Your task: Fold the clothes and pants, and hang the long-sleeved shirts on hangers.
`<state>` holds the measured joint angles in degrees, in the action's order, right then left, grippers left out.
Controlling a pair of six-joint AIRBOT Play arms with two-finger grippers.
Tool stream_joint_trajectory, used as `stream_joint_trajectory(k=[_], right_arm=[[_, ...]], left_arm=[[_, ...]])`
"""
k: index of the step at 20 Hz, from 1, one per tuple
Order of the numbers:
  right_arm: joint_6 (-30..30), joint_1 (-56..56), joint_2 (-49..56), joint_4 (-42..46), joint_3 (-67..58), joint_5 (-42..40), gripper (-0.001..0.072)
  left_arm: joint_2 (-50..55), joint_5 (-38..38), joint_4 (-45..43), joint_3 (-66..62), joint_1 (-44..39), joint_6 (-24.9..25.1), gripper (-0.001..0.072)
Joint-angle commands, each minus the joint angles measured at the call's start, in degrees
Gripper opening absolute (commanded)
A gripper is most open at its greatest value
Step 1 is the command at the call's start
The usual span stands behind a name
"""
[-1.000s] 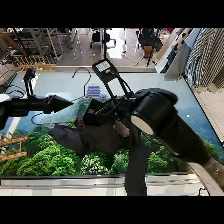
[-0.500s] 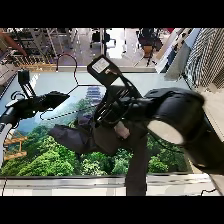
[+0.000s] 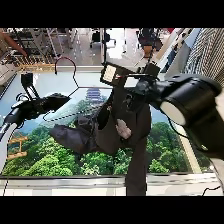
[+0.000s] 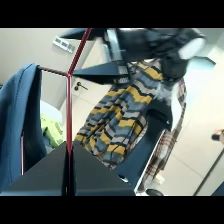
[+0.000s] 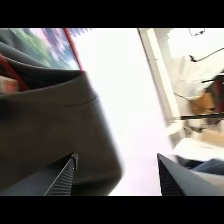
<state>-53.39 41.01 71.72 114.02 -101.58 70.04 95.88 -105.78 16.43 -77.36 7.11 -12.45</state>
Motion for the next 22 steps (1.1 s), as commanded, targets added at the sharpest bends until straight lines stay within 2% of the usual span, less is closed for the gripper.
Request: stream_joint_trajectory(k=[1,3,4,6,7,8,13,17,22], right_arm=[[6.67,-3.3,4.17,-1.51,0.26,-9.09,0.0584],[8.28,-3.28,6.1,-4.81,0.26,-12.2,0.0575],[9.66,-3.28,6.88,-7.3,0.26,-12.5,0.0549],[10.27,-3.28,8.13,-9.03,0.26,-12.44,0.0472],[10.56,-3.28,8.57,-9.05,0.26,-12.48,0.0391],[10.64,-3.28,8.85,-9.07,0.28,-12.44,0.0382],[11.13,-3.28,9.05,-10.88,0.26,-11.87,0.0381],[11.1,-3.3,8.72,-10.84,0.2,-4.63,0.0383],[11.13,-3.3,5.95,-14.43,-1.2,-5.05,0.0407]], left_arm=[[0.07,-0.28,-0.9,0.0,-0.31,-0.17,0.0011],[0.07,-0.28,-2.08,0.0,-0.33,-1.6,0.0011],[0.07,-0.28,-2.32,0.0,-0.33,-1.75,0.0011],[0.07,-0.28,-2.34,0.0,-0.33,-1.75,0.0011],[0.07,-0.28,-2.36,0.0,-0.33,-1.75,0.0011],[0.07,-0.28,-2.32,0.0,-0.33,-1.73,0.0011],[0.07,-0.28,-2.32,0.0,-0.33,-1.7,0.0011],[0.07,-0.28,-2.32,0.0,-0.22,-1.73,0.0011],[0.07,-0.28,-2.47,0.0,-0.24,-1.73,0.0011]])
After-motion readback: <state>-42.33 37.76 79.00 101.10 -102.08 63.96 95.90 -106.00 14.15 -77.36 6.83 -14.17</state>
